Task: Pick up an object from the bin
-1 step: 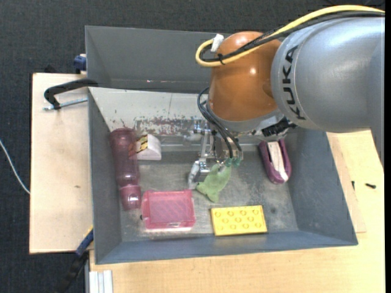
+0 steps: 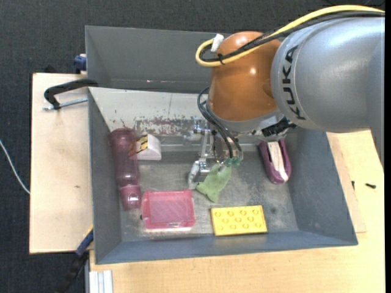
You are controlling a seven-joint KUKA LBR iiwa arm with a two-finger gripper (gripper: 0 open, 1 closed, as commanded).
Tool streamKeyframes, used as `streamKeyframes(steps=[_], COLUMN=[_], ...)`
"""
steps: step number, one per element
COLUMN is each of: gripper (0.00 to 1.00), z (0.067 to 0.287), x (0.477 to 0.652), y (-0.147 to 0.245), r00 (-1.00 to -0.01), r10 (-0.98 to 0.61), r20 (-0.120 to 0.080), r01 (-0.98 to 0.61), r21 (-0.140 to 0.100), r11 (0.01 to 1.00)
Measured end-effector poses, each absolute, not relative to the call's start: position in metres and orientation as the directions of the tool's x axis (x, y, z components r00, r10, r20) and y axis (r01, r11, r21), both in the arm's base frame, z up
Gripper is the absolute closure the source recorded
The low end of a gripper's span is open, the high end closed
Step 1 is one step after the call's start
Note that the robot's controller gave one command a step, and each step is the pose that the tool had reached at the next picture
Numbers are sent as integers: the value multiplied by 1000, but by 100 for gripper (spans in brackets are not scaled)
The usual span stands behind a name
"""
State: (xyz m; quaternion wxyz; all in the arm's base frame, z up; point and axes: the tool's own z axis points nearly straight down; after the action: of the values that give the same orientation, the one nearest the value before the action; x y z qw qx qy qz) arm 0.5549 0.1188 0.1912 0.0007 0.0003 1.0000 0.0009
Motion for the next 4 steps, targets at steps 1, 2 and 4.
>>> streamKeyframes(steps=[1, 2, 4], gripper=[100, 0, 100], z=[76, 73, 76], x=[561, 557, 560], y=[110, 110, 10], r00=[-996, -996, -997], r10=[84, 84, -76], r20=[-16, -6, -9], r01=[84, 84, -76], r21=[6, 4, 3], r11=[996, 996, 997])
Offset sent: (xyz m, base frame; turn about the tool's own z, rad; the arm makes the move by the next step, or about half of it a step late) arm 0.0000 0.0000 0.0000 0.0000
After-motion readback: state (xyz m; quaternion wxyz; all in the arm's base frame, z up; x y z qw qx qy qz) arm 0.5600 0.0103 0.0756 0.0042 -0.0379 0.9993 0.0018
